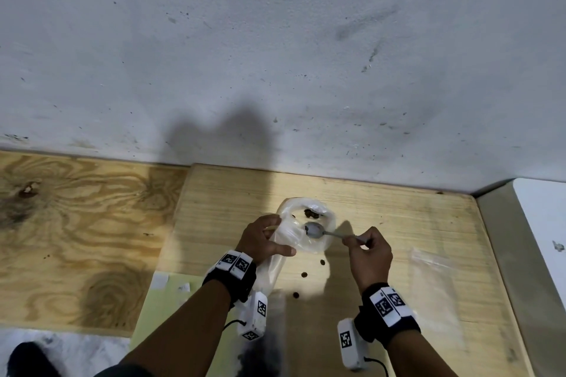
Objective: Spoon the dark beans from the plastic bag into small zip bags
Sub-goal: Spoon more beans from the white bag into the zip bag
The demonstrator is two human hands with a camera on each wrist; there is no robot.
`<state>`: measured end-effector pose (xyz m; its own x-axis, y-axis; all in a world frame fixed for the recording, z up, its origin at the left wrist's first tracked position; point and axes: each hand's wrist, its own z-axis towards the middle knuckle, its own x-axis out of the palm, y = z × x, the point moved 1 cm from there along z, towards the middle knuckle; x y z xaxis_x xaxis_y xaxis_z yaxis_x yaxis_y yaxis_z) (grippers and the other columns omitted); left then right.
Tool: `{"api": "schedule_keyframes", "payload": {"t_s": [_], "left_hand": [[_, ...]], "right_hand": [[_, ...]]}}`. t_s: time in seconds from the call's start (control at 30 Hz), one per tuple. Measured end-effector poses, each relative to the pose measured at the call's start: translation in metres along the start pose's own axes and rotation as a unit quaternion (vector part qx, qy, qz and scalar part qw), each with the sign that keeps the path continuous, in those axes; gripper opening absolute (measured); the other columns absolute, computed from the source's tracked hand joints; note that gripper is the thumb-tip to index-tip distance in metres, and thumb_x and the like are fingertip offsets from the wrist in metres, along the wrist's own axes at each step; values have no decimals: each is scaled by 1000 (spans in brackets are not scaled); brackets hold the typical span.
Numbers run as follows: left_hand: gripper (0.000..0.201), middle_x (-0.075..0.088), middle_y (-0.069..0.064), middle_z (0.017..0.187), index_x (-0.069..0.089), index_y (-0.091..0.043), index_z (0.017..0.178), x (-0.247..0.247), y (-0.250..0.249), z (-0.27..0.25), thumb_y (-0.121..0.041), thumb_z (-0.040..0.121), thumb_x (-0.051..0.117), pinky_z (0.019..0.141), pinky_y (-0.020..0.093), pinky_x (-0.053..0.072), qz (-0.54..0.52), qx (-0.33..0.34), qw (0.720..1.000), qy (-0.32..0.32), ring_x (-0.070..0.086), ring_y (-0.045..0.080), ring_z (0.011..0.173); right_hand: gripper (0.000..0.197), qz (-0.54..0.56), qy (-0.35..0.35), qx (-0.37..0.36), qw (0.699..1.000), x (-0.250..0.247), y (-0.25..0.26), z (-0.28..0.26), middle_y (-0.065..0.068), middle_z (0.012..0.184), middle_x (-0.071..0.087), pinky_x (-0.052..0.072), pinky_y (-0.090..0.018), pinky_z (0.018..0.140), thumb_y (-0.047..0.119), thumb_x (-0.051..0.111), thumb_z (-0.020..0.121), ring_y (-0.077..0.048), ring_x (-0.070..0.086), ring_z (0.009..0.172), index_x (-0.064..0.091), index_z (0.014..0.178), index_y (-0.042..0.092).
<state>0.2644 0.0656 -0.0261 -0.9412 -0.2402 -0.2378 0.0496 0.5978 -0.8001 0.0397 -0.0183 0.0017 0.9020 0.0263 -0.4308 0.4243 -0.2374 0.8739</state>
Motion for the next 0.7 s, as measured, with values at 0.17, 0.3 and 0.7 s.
{"api": "schedule_keyframes", "payload": {"t_s": [0.17, 0.3, 0.7], "left_hand": [[98, 59, -6, 133, 54, -17, 135, 2, 2, 1, -19, 48, 97, 97, 27, 51, 2, 2, 1000, 6, 60, 14, 117], [94, 58, -8, 129, 54, -16, 135, 2, 2, 1, -15, 51, 96, 90, 19, 47, -4, 1, 1000, 9, 57, 10, 115], [101, 62, -7, 129, 61, -17, 129, -2, 7, 10, -35, 36, 95, 101, 30, 49, -5, -7, 999, 48, 58, 12, 121]], "right_hand": [[30, 40, -8, 64, 997, 8, -5, -1, 1, 57, 43, 38, -31, 60, 4, 71, 75, -18, 39, 55, 45, 63, 9], [32, 93, -7, 130, 987, 17, -16, -4, -6, 60, 40, 35, -34, 57, 9, 73, 67, -20, 35, 58, 42, 60, 15], [40, 153, -20, 221, 963, 43, -22, 1, -12, 65, 45, 29, -33, 53, 19, 77, 61, -20, 30, 57, 38, 54, 22]]}}
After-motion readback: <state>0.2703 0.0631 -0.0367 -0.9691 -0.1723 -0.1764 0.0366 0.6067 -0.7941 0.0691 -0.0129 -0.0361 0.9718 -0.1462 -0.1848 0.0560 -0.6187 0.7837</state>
